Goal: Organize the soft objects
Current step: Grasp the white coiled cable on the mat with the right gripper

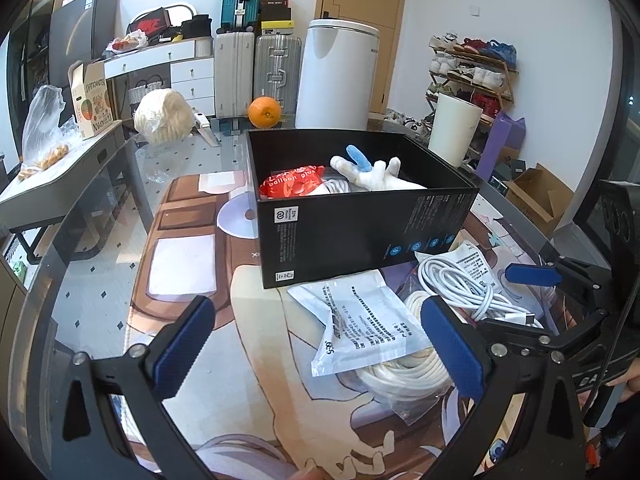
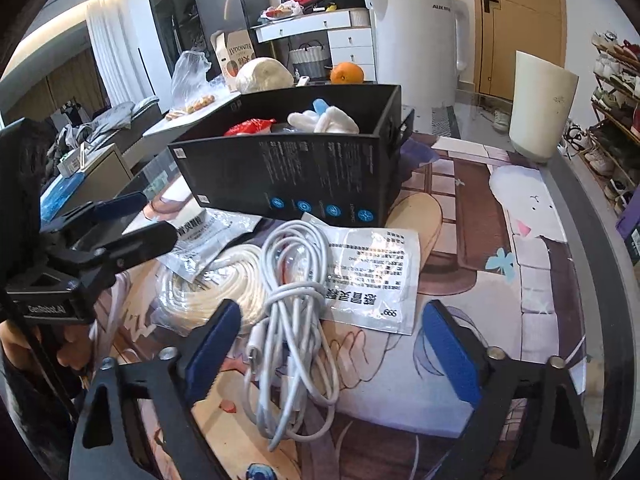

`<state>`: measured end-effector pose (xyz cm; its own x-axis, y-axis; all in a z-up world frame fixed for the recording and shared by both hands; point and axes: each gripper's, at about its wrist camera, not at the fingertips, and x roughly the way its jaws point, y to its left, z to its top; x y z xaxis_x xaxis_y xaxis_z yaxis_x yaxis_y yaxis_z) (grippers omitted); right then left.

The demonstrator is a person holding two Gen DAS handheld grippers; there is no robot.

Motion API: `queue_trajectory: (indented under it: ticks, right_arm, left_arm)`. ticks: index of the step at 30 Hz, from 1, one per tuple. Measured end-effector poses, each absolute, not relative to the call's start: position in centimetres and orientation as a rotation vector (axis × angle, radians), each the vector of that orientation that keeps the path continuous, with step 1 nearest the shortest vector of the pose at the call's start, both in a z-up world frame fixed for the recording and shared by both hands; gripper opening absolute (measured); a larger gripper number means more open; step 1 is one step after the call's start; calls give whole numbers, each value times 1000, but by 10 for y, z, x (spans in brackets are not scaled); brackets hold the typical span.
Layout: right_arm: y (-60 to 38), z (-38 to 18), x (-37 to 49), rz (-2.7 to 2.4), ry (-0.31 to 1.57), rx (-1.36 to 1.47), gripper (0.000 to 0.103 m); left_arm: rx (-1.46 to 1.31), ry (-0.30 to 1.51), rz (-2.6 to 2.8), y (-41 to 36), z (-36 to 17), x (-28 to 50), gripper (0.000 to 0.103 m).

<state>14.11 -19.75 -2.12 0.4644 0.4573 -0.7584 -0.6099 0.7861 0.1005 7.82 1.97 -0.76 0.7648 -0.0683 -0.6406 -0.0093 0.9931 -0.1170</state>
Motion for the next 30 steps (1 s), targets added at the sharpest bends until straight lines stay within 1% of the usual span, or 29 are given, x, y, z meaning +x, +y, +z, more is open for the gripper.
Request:
queue_trajectory:
  ticks: [1,3,5,7,9,12,23,26,28,30]
  right_arm:
    - [-198,-22,142,655,872,-197,82]
    - [-200,-24,144,651,876,-197,80]
    - [-200,-24,144,652,871,-206,75]
    - [-198,-23,142,648,862,-225,68]
    - [-196,-23,140,647,858,-239,66]
    - [-194,-23,138,657,857,-252,61]
    - [-188,-25,136,652,847,-304,60]
    - [-187,-24,133,664,838,-309,50]
    - [-186,-24,129,682,830,-310,38]
    - [-186,-24,126,702,822,-310,30]
  left_arm:
    - [-117,700,-32,20,-8,78,103]
    - [-121,700,-33,20,-8,78,103]
    - [-122,700,-33,21,-8,78,103]
    - [-123,701,-34,21,-8,78,103]
    - [-123,702,-33,20,-8,78,103]
    - [-123,704,-32,20,-8,78,103]
    - [-124,707,-35,20,-9,78,103]
    - [-124,709,-36,20,-10,79,103]
    - [-125,711,-37,21,-10,79,103]
    - [-126,713,-38,21,-11,79,103]
